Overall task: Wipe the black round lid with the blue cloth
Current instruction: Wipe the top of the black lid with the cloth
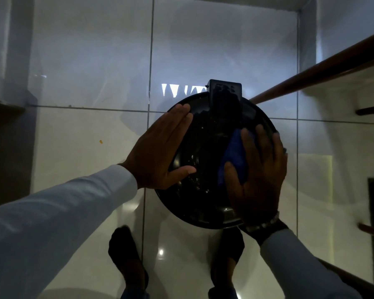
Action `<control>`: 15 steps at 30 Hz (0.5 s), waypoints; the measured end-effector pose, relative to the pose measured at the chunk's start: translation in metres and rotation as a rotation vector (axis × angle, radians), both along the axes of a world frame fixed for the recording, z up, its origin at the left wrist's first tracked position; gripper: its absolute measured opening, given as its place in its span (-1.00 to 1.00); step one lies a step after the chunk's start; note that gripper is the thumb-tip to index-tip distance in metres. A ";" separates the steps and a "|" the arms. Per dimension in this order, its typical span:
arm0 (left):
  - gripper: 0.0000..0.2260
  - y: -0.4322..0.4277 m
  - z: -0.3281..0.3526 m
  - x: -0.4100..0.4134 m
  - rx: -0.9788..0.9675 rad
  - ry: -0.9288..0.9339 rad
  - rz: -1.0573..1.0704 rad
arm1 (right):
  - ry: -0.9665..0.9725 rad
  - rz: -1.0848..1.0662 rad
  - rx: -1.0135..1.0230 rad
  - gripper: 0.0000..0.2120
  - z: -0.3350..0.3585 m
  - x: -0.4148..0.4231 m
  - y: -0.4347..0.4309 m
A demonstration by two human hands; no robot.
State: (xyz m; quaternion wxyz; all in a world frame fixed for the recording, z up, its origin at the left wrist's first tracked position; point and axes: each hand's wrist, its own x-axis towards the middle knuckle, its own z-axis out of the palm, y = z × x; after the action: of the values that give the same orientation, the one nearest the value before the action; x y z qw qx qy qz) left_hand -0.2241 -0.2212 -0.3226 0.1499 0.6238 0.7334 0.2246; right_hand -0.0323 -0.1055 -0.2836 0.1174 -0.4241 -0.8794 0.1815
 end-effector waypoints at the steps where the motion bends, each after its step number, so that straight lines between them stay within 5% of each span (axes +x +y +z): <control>1: -0.16 0.000 0.000 0.000 0.001 0.000 -0.002 | 0.014 -0.056 0.003 -0.39 0.000 -0.012 0.003; 7: -0.15 0.001 0.000 -0.001 -0.013 0.005 -0.018 | -0.045 0.180 0.008 -0.38 0.000 0.009 -0.018; 12: -0.15 0.002 -0.003 0.000 0.009 0.022 -0.016 | 0.009 -0.030 -0.049 -0.39 0.003 -0.012 -0.001; 15: -0.15 0.000 -0.002 -0.001 0.014 0.018 -0.012 | -0.024 0.105 -0.042 -0.38 0.004 -0.024 -0.015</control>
State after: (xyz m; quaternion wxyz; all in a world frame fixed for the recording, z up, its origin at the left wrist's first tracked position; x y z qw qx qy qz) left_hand -0.2249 -0.2208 -0.3249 0.1403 0.6313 0.7293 0.2232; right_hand -0.0560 -0.1202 -0.2797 0.0882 -0.3821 -0.8978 0.2005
